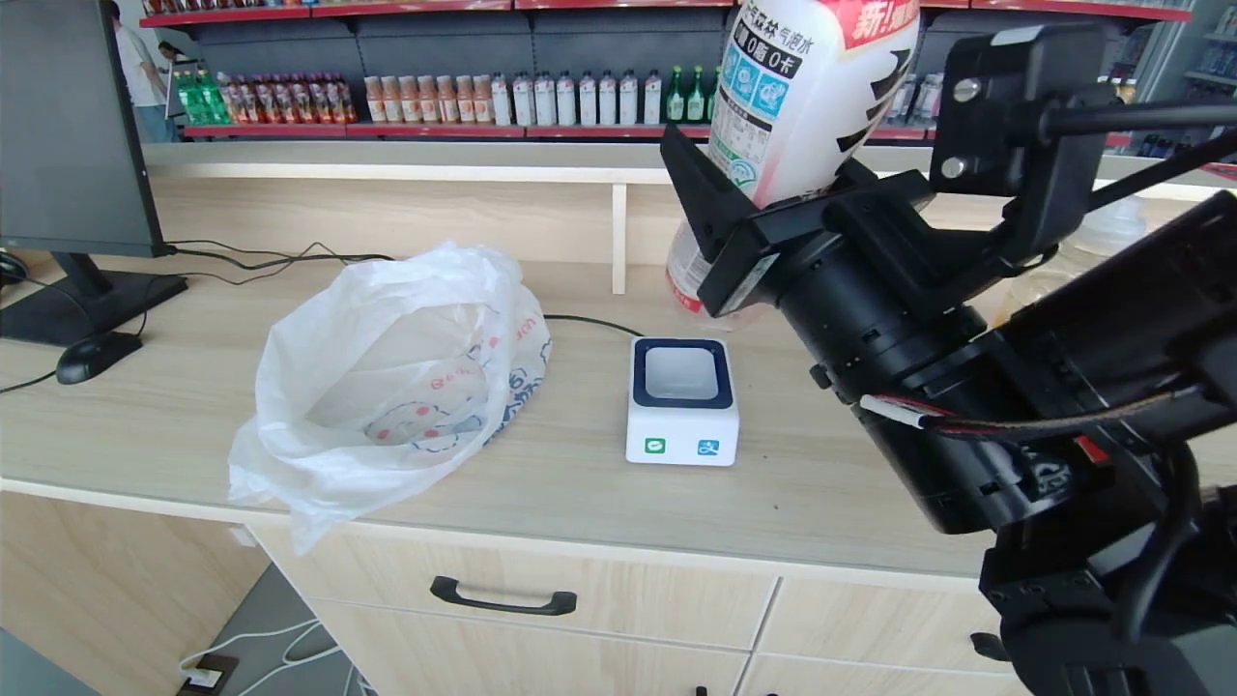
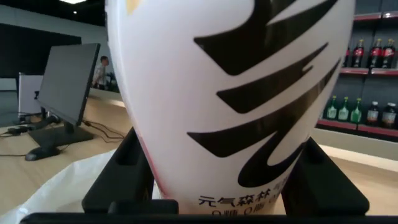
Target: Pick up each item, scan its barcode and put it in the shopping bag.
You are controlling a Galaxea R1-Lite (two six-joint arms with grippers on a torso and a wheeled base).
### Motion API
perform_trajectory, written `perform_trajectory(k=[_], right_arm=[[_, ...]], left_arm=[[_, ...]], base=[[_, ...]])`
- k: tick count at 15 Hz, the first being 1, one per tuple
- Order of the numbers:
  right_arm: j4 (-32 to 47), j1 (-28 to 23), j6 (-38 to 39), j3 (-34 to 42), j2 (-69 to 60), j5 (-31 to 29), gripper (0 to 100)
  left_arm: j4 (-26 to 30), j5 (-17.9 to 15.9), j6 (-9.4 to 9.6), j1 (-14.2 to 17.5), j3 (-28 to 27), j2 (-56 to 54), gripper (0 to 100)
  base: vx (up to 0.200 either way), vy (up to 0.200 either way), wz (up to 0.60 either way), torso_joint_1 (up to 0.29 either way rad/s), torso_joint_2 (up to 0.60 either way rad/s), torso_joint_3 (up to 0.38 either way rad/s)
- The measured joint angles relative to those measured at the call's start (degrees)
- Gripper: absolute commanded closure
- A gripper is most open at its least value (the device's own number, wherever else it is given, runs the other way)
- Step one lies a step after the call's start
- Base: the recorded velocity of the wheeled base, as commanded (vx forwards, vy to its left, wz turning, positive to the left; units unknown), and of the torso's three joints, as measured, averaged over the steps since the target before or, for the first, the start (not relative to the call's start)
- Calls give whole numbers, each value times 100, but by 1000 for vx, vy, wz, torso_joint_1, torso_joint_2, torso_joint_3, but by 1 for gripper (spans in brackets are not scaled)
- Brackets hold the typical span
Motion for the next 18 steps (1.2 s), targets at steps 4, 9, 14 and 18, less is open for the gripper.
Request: perform_trajectory(k=[4,9,14,18], right_arm=[[30,-388,-825,-137,356,1257,100],[4,-750,-1451,-207,752,1908,100],[-321,-1292,-2060,-179,1003,2389,100],[-321,-1353,-2460,-202,1161,2473,100]], left_arm=[[2,2,1,0,0,0,0],[0,5,-2,0,0,0,0],[0,0,0,0,0,0,0],[0,2,0,0,0,0,0]], base=[[0,0,0,0,0,0],[0,0,0,0,0,0],[0,0,0,0,0,0],[0,0,0,0,0,0]])
